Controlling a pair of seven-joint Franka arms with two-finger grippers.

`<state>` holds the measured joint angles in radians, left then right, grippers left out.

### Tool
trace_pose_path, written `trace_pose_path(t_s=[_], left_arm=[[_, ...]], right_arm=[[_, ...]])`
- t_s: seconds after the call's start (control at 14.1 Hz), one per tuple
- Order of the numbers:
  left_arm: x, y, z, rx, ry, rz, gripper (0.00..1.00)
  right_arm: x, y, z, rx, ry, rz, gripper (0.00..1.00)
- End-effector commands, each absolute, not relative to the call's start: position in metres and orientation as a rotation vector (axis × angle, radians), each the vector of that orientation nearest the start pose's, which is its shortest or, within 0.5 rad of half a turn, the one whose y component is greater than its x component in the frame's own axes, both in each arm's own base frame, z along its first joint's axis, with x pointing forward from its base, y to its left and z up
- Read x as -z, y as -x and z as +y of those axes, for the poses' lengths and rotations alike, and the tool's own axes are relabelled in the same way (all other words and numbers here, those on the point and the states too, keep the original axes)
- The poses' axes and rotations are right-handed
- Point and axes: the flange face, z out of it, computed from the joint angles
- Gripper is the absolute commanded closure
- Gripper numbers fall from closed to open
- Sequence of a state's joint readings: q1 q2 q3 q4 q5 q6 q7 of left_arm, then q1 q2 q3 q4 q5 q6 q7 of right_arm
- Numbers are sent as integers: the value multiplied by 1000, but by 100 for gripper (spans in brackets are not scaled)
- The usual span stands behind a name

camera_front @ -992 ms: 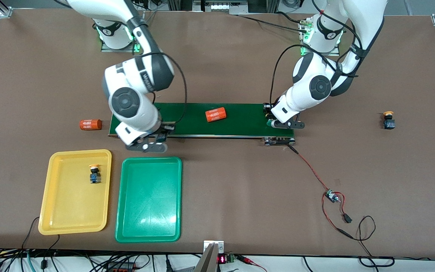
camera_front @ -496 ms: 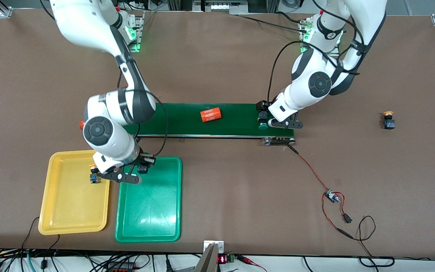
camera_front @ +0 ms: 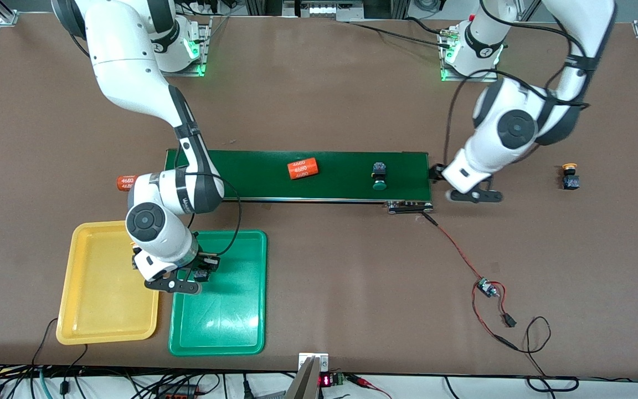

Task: Sort buttons by color to trays
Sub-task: 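Drop the green button into the green tray while the left gripper places its button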

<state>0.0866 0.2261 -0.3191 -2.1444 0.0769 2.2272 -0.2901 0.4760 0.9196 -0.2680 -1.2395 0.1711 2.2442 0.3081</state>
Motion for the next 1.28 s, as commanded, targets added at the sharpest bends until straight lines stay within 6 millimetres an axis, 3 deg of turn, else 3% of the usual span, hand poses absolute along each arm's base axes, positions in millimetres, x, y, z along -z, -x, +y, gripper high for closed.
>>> trace_pose_path(t_s=[0.0, 0.07, 0.14, 0.21, 0.43, 0.85, 1.06, 1.2], left_arm=[[-281, -541, -53, -290, 3080, 75, 0], [-279, -543, -24, -300, 3082, 144, 0], [-275, -544, 5, -309, 3084, 162, 0], [-274, -545, 27, -312, 3084, 160, 0], [-267, -538, 86, -343, 3071, 179, 0], [-210, -524, 163, -417, 2887, 326, 0], [-200, -522, 179, -389, 2891, 309, 0], [-199, -517, 202, -360, 2870, 313, 0]], right_arm=[[-218, -742, 210, 189, 3177, 59, 100], [-215, -742, 203, 168, 3175, 74, 68], [-210, -740, 201, 154, 3179, 80, 1], [-205, -738, 198, 133, 3182, 92, 0], [-226, -734, 202, 92, 3185, 100, 0], [-343, -729, 195, 111, 3137, 185, 0], [-407, -726, 182, 193, 3110, 187, 0], [-443, -717, 162, 167, 3115, 236, 0]])
